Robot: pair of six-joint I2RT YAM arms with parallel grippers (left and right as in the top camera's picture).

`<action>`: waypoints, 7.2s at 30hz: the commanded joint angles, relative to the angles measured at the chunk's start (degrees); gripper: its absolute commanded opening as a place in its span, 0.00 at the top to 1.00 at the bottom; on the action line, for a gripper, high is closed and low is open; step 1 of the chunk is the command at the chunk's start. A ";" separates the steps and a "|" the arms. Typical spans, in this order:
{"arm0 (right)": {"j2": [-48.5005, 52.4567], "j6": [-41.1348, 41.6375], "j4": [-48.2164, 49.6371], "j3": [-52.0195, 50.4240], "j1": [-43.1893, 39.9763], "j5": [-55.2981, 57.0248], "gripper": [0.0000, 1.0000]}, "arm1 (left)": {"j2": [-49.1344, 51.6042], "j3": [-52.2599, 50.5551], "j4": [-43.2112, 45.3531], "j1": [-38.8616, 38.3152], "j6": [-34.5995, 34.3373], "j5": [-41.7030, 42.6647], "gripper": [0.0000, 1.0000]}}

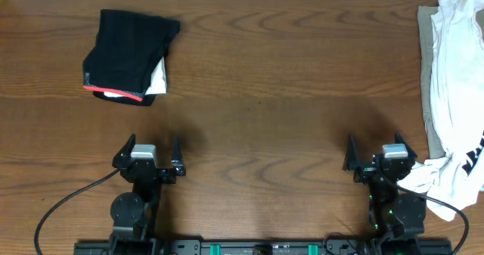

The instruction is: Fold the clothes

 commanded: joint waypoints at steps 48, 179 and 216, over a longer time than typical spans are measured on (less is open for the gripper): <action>-0.31 -0.74 -0.22 -0.09 -0.85 0.76 0.01 | -0.39 -1.20 -1.90 -2.75 1.16 -0.28 0.02; 72.57 29.42 -32.06 33.99 -37.46 -2.29 0.24 | -0.39 -1.20 -1.92 -2.75 1.16 -0.28 0.02; 83.65 26.84 -28.46 34.42 -38.58 -2.71 0.53 | -0.39 -1.20 -1.90 -2.75 1.16 -0.28 0.02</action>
